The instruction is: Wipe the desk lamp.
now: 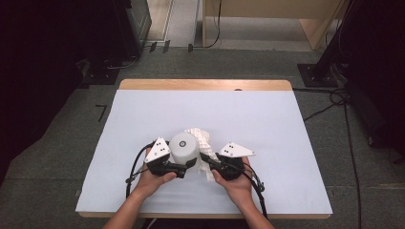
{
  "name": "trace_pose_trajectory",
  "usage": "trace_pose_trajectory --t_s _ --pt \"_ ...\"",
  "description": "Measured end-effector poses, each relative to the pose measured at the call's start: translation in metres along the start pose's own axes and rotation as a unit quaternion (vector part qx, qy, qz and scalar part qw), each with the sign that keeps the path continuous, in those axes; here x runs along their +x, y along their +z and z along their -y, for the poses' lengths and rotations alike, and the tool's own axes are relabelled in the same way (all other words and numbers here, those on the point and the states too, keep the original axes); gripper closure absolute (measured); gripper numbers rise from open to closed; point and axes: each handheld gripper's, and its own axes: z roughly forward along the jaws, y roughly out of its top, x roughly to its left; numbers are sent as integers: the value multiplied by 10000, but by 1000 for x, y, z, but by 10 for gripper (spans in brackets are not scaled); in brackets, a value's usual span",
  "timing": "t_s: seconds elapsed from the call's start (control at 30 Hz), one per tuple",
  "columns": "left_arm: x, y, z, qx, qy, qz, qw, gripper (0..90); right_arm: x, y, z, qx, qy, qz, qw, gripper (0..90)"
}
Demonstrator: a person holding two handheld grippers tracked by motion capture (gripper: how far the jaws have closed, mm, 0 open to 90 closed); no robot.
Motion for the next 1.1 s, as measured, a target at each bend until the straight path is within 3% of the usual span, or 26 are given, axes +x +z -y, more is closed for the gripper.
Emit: trace_pose_trajectory --t_s 0.13,0.23,0.3,0.37,0.47,0.6,0.77,0.87,0.9,1.0,1.1 --pt "6 -4 -1 -132 -212 49 9997 86 0 6 4 130 0 11 9999 790" --pt "6 -3 0 -104 -137 -124 9998 86 0 6 4 123 -2 32 9999 790" --pt "4 1 1 -9 -2 -352 9994 86 -1 3 3 63 4 56 10000 790" --pt "2 6 4 116 165 -672 9975 86 -3 -1 0 -16 2 106 9999 790" --pt "4 11 9 193 116 -1152 9931 85 -8 -9 -3 -166 62 209 9996 790" --pt "9 15 16 395 214 -1454 9884 84 -17 -17 -4 -296 167 384 9987 790" --pt "6 19 20 530 438 -1499 9863 83 -21 -18 -3 -281 227 445 9984 790" --pt "8 17 20 572 319 -1482 9868 81 -19 -17 -2 -296 190 464 9983 791" --pt "8 15 19 519 281 -1574 9858 70 -18 -17 -2 -290 202 463 9983 790" --pt "7 6 17 253 134 -1643 9860 47 -20 -17 -1 -293 203 468 9983 790" --pt "1 4 17 203 82 -1826 9829 43 -22 -17 -1 -296 258 467 9981 790"
